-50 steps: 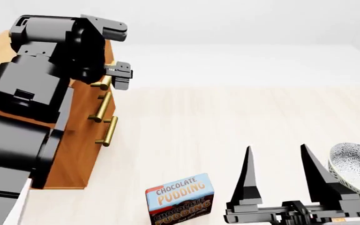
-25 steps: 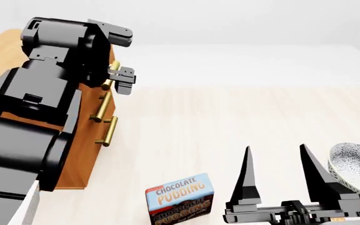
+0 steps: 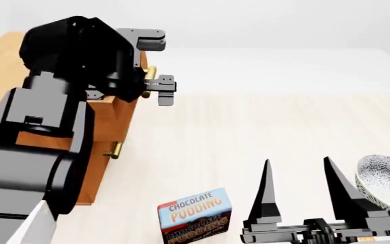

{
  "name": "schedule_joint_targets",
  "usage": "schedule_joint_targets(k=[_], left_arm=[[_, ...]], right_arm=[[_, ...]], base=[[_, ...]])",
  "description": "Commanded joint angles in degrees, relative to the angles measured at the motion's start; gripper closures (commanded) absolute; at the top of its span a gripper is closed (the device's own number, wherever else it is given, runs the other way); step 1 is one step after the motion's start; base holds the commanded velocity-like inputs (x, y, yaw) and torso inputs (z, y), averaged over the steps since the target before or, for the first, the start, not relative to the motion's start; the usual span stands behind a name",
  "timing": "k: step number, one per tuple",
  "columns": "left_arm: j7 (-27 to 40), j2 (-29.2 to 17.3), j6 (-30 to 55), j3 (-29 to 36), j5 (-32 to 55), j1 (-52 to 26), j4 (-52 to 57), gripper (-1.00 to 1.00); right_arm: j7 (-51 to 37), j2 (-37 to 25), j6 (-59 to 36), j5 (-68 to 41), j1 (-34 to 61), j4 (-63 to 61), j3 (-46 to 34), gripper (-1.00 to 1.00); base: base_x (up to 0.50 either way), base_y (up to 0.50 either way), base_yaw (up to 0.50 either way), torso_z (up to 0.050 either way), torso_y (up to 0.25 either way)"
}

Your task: Put the butter at the back in the top drawer of the cabinet and close it.

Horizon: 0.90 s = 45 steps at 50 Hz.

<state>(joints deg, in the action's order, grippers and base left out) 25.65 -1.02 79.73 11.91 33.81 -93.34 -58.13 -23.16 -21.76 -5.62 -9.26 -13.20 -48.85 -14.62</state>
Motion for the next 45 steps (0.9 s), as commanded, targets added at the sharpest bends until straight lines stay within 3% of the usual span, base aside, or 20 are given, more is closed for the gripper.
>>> schedule_joint_targets(k=[1,19,29,36,45], left_arm=[[6.2,0.9,4.4,-4.1,9.6,2.5,7.7,-1.0],[21.6,0.9,1.5,5.7,34.2,2.7,11.2,-1.0],[28.8,0.9,-2.4,14.6,49.6,2.7,13.2,-1.0],[30.6,0.8,-6.4,21.6,57.7,2.5,13.8,-1.0],[31.6,0.7,-10.1,25.6,64.1,2.0,14.2,-1.0]], right_arm=[[-0.2,-0.1,0.2,0.1,0.0,0.3,-0.5,-1.0],[-0.5,-0.7,1.7,-0.3,-0.7,0.9,-0.3,-1.0],[-0.6,-1.2,2.0,-0.5,-1.0,0.5,-0.2,-1.0],[-0.8,-1.6,2.4,-0.8,-1.5,0.3,0.2,-1.0],[-0.9,-1.9,3.1,-1.1,-1.7,0.8,0.3,-1.0]], base=[[0.0,0.0,0.0,0.0,0.0],[0.0,0.0,0.0,0.0,0.0],[-0.02,0.0,0.0,0.0,0.012],[-0.02,0.0,0.0,0.002,0.014],[-0.02,0.0,0.0,0.002,0.014]])
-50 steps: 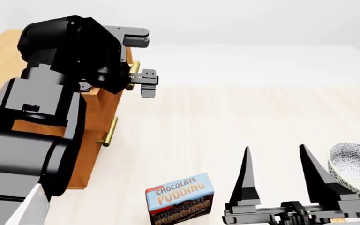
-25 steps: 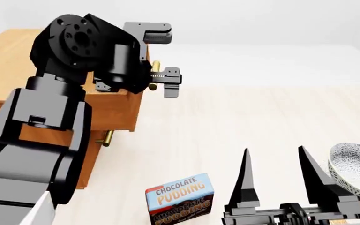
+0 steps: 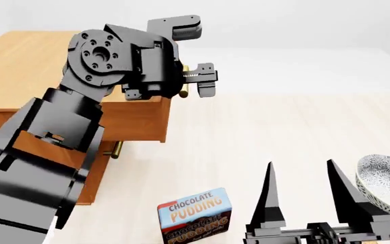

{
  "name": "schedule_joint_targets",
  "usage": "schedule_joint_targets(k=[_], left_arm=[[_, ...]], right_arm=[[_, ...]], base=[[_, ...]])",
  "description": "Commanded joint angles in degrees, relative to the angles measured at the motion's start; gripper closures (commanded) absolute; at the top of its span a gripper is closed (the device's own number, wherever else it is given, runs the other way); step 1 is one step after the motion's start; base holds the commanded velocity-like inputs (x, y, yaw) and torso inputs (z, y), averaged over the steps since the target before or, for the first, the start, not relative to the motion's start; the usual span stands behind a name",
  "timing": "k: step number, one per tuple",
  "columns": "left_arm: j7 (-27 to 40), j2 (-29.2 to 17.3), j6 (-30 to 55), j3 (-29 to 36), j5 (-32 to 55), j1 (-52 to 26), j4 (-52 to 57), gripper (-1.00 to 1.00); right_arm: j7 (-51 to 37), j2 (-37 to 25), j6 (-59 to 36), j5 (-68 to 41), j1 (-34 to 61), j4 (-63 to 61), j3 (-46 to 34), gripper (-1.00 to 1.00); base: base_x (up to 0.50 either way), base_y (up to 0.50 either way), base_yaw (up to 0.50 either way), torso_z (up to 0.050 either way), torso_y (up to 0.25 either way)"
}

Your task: Put the butter at the back in the top drawer of the cabinet and close it.

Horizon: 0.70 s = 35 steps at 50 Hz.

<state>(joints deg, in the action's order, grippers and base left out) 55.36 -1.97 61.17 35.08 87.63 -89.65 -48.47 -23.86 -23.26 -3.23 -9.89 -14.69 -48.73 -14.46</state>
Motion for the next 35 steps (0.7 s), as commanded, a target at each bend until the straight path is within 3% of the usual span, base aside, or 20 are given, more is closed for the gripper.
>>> schedule_joint_targets(k=[1,25,31,35], left_arm=[[2.0,1.6,8.2,2.8,10.9,-1.6,4.7,-1.0],[4.5,1.2,2.0,8.1,25.7,-1.8,9.1,-1.0],[3.8,-1.0,-1.3,10.5,19.1,-1.8,15.4,-1.0],[4.5,-2.1,-3.2,9.5,19.3,-0.7,18.2,-1.0]], right_arm=[[-0.2,-0.4,0.9,-0.6,-0.3,0.8,0.2,-1.0],[-0.5,-0.9,2.5,-1.1,-1.0,1.6,0.4,-1.0],[-0.5,-1.0,3.2,-1.2,-1.3,1.8,0.3,-1.0],[-0.5,-1.1,3.2,-1.1,-1.4,1.8,0.2,-1.0]], base=[[-0.02,0.0,0.0,0.0,0.014],[-0.03,0.0,0.0,0.002,0.015],[-0.03,0.0,0.01,0.002,0.017],[-0.02,0.0,0.01,0.003,0.017]])
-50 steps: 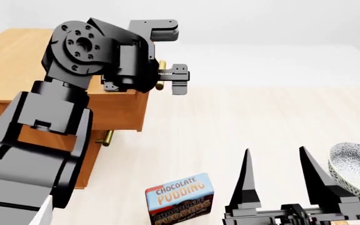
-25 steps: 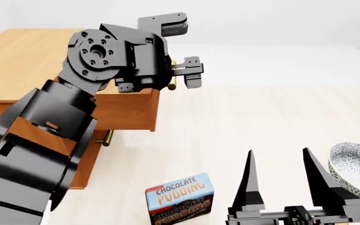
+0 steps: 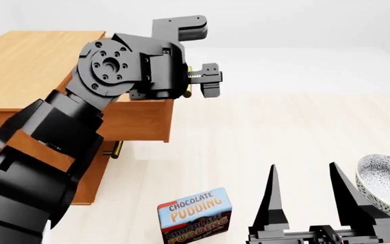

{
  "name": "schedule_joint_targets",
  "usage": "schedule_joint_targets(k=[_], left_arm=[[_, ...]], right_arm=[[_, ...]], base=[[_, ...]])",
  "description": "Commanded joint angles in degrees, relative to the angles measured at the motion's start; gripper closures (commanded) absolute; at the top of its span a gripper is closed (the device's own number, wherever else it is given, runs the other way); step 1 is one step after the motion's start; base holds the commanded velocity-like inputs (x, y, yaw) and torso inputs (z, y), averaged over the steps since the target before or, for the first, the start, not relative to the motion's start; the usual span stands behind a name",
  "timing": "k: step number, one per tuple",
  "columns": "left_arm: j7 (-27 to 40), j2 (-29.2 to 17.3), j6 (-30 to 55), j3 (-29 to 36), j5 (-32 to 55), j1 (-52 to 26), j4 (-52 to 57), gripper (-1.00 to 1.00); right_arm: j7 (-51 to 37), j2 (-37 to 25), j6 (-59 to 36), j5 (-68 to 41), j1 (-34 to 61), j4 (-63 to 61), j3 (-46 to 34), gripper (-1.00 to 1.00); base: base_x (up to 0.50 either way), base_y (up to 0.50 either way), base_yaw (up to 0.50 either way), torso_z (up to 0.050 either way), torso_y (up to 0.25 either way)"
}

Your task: Put the butter at the back in the top drawer of the cabinet and close it.

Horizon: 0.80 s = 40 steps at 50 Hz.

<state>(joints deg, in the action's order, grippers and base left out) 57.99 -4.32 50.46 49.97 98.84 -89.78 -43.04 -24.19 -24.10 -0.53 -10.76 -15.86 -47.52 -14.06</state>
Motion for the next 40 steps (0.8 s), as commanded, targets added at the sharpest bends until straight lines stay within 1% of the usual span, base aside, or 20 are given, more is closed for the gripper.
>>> schedule_joint_targets(k=[1,8,11,14,20,28,31,33,36,40], left_arm=[[2.0,0.0,7.1,-5.4,7.6,-0.5,13.5,-1.0],[1.8,-4.7,-0.1,-3.6,-5.3,0.2,27.4,-1.0],[0.1,-6.8,-2.9,-2.6,-10.7,1.2,33.3,-1.0],[0.3,-8.8,-5.9,-2.9,-14.2,2.3,38.0,-1.0],[1.6,-11.4,-8.0,-4.4,-15.2,3.2,43.7,-1.0],[2.3,-12.0,-7.5,-4.2,-15.2,2.9,45.5,-1.0],[3.6,-12.7,-7.5,-3.4,-17.5,2.3,48.2,-1.0],[4.8,-13.5,-6.9,-2.5,-18.9,1.9,50.7,-1.0],[7.0,-15.2,-6.4,-2.4,-18.8,2.5,56.2,-1.0],[11.9,-19.4,-4.7,-1.1,-19.6,4.4,66.9,-1.0]], right_arm=[[-0.2,-0.3,0.5,-0.2,-0.2,0.5,-0.2,-1.0],[-0.3,-0.4,0.6,-0.1,-0.4,0.4,-0.3,-1.0],[-0.4,-0.5,0.4,0.1,-0.4,0.1,-0.6,-1.0],[-0.4,-0.6,0.3,0.2,-0.4,-0.1,-0.7,-1.0],[-0.7,-0.7,-0.5,0.4,-0.2,-0.9,-0.9,-1.0],[-1.0,-0.9,-1.2,0.7,-0.2,-1.8,-1.3,-1.0],[-1.1,-1.1,-1.0,0.6,-0.5,-2.2,-1.2,-1.0],[-1.2,-1.2,-0.9,0.6,-0.7,-2.4,-1.0,-1.0],[-1.2,-1.5,-0.4,0.2,-1.1,-2.6,-0.7,-1.0],[-1.2,-1.8,0.6,-0.1,-1.7,-2.3,-0.3,-1.0]], base=[[-0.02,0.0,0.01,0.011,0.017],[-0.02,0.0,0.01,0.003,0.016],[-0.01,0.0,0.01,0.003,0.015],[0.0,0.0,0.0,0.0,0.012],[0.0,0.0,0.0,0.002,0.0],[0.0,0.0,0.0,0.0,0.0],[0.0,0.0,0.0,0.0,0.0],[0.0,0.0,0.0,0.0,0.0],[0.0,0.0,0.0,0.0,0.0],[0.0,0.0,0.0,0.0,0.0]])
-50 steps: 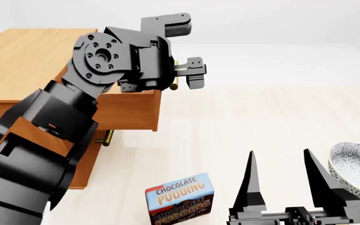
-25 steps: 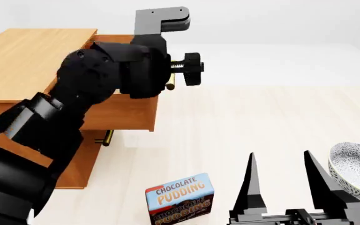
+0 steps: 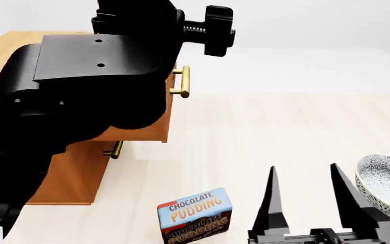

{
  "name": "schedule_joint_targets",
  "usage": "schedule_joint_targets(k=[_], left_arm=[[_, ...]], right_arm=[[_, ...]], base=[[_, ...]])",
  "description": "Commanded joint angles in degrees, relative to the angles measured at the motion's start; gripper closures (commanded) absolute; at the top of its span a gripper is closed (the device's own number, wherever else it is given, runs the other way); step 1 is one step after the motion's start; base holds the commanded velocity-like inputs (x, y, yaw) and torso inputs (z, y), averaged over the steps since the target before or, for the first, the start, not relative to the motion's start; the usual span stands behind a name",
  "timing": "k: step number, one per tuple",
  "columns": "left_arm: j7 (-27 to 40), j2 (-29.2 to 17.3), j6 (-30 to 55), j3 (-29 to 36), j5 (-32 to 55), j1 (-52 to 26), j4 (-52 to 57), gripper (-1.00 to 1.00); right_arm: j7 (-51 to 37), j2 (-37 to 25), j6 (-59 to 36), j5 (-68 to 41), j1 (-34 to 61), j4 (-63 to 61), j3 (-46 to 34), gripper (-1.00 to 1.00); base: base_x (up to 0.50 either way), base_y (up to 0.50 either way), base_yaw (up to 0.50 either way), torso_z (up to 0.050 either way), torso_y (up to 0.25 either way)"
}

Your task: Put the butter at the back in the top drawer of the cabinet and close it.

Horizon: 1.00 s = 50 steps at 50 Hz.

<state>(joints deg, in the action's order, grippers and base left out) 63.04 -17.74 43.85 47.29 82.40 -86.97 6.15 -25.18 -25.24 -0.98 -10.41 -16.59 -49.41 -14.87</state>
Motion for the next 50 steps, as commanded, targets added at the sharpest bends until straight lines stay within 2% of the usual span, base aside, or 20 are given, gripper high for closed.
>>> schedule_joint_targets(k=[1,8,13,14,17,20,21,22,26,28,32,36,41,45,50], left_arm=[[7.9,-7.2,2.1,1.8,-3.3,2.3,20.5,-1.0],[15.8,-17.2,0.2,0.2,-2.3,10.6,38.9,-1.0],[18.7,-26.1,-2.4,-0.5,-8.3,19.4,52.2,-1.0],[18.6,-28.8,-4.8,2.4,-11.7,20.3,53.8,-1.0],[21.7,-38.8,-23.9,27.7,-25.2,11.1,53.8,-1.0],[26.6,-43.6,-36.0,53.4,-37.7,2.1,53.8,-1.0],[26.8,-45.2,-37.8,59.5,-41.0,2.5,53.8,-1.0],[26.8,-46.3,-39.1,61.0,-43.6,3.5,53.8,-1.0],[24.7,-50.3,-47.9,62.9,-53.4,9.8,49.2,-1.0],[24.6,-50.7,-51.8,63.4,-57.5,12.2,46.1,-1.0],[26.4,-50.2,-53.9,63.6,-65.6,16.6,43.0,-1.0],[26.8,-51.5,-55.2,57.0,-71.2,26.0,41.9,-1.0],[26.8,-53.7,-53.3,48.4,-77.0,36.9,44.6,-1.0],[26.4,-55.1,-52.7,45.7,-78.9,40.2,46.5,-1.0],[25.7,-55.8,-52.7,44.5,-78.7,41.3,46.7,-1.0]], right_arm=[[-0.2,-0.7,1.1,-0.6,-1.0,-0.3,0.6,-1.0],[-2.5,0.4,-1.2,-0.5,-0.1,-0.3,1.6,-1.0],[-7.0,2.6,-6.0,-0.1,1.4,-1.7,3.6,-1.0],[-8.2,3.2,-7.1,0.2,1.8,-2.2,4.0,-1.0],[-10.9,4.7,-10.3,-0.1,3.1,-3.1,5.2,-1.0],[-13.9,6.7,-13.4,-1.8,4.4,-3.6,7.0,-1.0],[-14.8,7.4,-14.2,-2.0,4.8,-3.7,7.4,-1.0],[-16.0,8.1,-15.3,-1.9,5.3,-3.8,7.8,-1.0],[-21.9,11.3,-20.7,0.6,7.8,-3.9,8.8,-1.0],[-24.2,12.7,-23.7,0.5,9.1,-3.9,9.6,-1.0],[-26.9,15.4,-27.7,-2.4,10.9,-4.1,11.9,-1.0],[-30.5,18.0,-31.8,-4.8,12.1,-4.8,14.5,-1.0],[-37.6,22.4,-43.1,-9.6,14.6,-6.2,20.5,-1.0],[-41.1,24.3,-47.9,-15.5,16.0,-6.7,24.7,-1.0],[-45.0,24.4,-49.4,-20.5,16.6,-7.5,26.7,-1.0]], base=[[0.0,0.0,0.0,0.0,0.0],[0.0,0.0,0.0,0.0,0.0],[0.0,0.0,0.0,0.0,0.0],[0.0,0.0,0.0,0.0,0.0],[0.0,0.0,0.0,0.0,0.0],[0.0,0.0,0.0,0.0,0.0],[0.0,0.0,0.0,0.0,0.0],[0.0,0.0,0.0,0.0,0.0],[0.0,0.0,0.0,0.0,0.0],[0.0,0.0,0.0,0.0,0.0],[0.0,0.0,0.0,0.0,0.0],[0.0,0.0,0.0,0.0,0.0],[0.0,0.0,0.0,0.0,0.0],[0.0,0.0,0.0,0.0,0.0],[0.0,0.0,0.0,0.0,0.0]])
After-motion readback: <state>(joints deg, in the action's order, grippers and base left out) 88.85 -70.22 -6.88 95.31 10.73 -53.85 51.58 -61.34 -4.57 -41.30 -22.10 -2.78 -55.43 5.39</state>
